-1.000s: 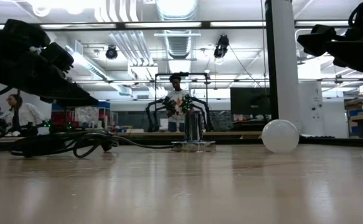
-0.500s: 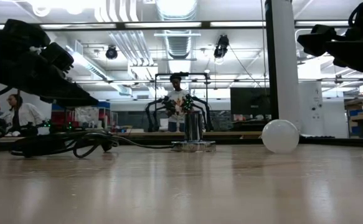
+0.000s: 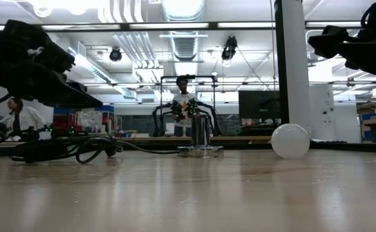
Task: Screw lightbulb
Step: Insert the white lightbulb into the metal lamp
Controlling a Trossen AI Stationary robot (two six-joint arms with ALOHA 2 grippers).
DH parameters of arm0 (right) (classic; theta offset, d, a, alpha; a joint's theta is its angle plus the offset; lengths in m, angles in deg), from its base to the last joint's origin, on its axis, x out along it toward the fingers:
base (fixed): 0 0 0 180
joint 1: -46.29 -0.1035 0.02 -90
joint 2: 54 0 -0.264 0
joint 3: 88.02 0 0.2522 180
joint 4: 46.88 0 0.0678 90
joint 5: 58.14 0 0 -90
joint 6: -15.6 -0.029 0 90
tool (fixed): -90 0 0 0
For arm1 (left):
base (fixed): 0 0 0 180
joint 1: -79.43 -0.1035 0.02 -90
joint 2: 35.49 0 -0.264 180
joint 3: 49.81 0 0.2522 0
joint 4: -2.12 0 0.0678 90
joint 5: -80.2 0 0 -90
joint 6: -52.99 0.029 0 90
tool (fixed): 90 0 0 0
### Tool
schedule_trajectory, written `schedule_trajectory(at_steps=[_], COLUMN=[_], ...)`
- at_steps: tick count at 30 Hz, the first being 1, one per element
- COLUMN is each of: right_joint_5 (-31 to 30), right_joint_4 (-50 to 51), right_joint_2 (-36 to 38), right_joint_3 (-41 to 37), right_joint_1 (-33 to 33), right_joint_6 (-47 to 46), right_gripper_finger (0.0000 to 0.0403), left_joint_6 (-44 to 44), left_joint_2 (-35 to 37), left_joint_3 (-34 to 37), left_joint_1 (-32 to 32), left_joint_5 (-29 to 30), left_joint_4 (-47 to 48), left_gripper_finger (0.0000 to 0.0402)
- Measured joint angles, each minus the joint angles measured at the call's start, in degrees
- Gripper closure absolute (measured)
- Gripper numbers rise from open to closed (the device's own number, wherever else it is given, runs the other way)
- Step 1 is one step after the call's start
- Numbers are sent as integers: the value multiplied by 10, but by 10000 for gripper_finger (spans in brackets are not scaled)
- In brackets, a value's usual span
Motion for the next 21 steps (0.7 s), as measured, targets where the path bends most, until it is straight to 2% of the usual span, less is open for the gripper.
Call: schedule_trajectory(at_steps=[2,5,7,11,16,19,21], right_joint_5=[0,0,0,2,-6,-57,-62], right_joint_4=[0,0,-1,-63,-124,-137,-137], right_joint_2=[0,0,0,0,0,0,0], right_joint_3=[0,0,0,0,0,0,0], right_joint_1=[0,0,0,0,0,0,0], right_joint_6=[0,0,0,-48,-315,-381,-414], right_gripper_finger=[90,87,87,94,102,101,98], left_joint_6=[-48,-246,-316,-333,-331,-342,-335], left_joint_2=[0,0,0,0,0,0,0], left_joint_3=[0,0,0,0,0,0,0], left_joint_1=[0,0,0,0,0,0,0], left_joint_5=[-1,-2,7,14,15,15,15], left_joint_4=[-30,-87,-125,-192,-283,-340,-371], left_gripper_finger=[164,164,164,164,164,164,164])
